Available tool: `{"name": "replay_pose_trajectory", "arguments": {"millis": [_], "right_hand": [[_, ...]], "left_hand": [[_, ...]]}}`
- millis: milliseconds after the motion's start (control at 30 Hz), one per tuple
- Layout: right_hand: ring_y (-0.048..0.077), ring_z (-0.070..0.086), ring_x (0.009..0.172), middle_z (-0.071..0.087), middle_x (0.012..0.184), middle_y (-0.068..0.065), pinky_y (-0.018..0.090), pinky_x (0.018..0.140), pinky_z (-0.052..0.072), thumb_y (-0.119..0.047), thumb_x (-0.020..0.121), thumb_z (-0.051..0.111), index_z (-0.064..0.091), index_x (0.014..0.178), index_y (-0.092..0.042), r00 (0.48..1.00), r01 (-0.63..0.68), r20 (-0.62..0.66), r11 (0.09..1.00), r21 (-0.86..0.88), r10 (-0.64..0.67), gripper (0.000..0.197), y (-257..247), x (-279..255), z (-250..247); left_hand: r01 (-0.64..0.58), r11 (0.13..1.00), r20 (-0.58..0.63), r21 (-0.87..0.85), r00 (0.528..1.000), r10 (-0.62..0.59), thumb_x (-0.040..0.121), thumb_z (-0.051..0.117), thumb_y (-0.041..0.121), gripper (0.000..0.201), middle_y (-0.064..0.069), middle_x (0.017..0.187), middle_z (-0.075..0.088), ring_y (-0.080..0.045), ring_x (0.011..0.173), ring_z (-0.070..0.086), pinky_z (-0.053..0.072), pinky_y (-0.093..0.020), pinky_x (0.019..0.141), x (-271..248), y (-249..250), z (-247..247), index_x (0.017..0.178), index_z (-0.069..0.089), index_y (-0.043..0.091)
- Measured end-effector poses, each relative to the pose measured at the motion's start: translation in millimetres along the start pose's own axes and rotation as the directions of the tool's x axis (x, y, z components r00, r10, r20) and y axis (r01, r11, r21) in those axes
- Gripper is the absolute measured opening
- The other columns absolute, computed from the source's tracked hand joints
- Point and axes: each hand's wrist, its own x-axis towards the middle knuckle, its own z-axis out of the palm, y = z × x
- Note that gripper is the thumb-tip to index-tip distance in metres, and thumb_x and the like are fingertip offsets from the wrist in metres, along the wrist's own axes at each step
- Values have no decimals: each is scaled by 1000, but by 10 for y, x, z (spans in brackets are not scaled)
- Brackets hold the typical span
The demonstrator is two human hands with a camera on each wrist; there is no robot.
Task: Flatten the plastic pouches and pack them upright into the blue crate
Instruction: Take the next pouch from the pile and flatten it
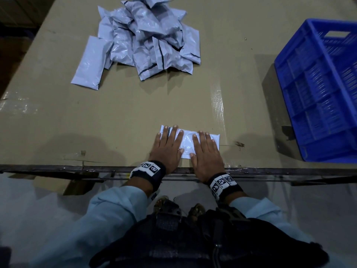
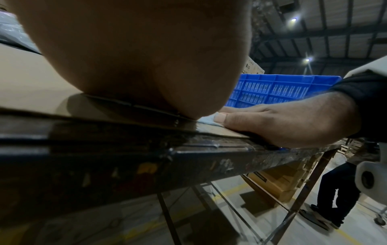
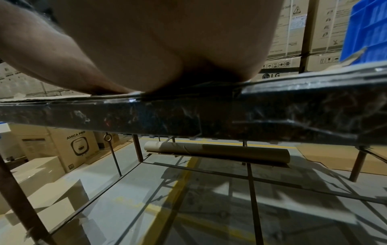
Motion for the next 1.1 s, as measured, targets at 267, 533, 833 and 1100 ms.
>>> {"name": "replay_pose_trajectory", "arguments": {"millis": [267,533,833,1100], "right_hand": [[41,7,155,7,168,22,53,125,14,-26,96,42,13,162,-8,997,-62,48,995,-77,66,75,-197,75,-52],[37,10,155,11,169,17,52,125,17,-27,97,41,21,162,-14,998,-18,55,999,-30,20,69,-180,36,-73],[31,6,157,6,171,11,48,127,10,-39,104,33,16,163,-24,999,-33,37,998,52,31,63,-72,-18,-60],[26,8,157,10,170,10,46,126,16,-54,102,28,11,162,-7,991,-134,27,991,30,133,78,1,-37,-59]], "left_hand": [[-103,994,6,20,995,103,101,27,27,64,-20,168,12,-36,155,16,26,-51,122,58,-19,-40,159,21,1],[-139,988,27,-74,990,141,102,36,16,65,-10,171,7,-30,157,9,16,-44,125,-6,-21,9,163,13,11],[-132,991,-17,-12,991,132,104,25,37,64,-8,171,10,-28,157,13,20,-46,123,-55,-114,14,163,15,17],[-22,1000,-11,3,1000,22,102,21,54,72,-2,170,15,-21,156,17,23,-52,122,-117,-181,-37,163,20,17]]}}
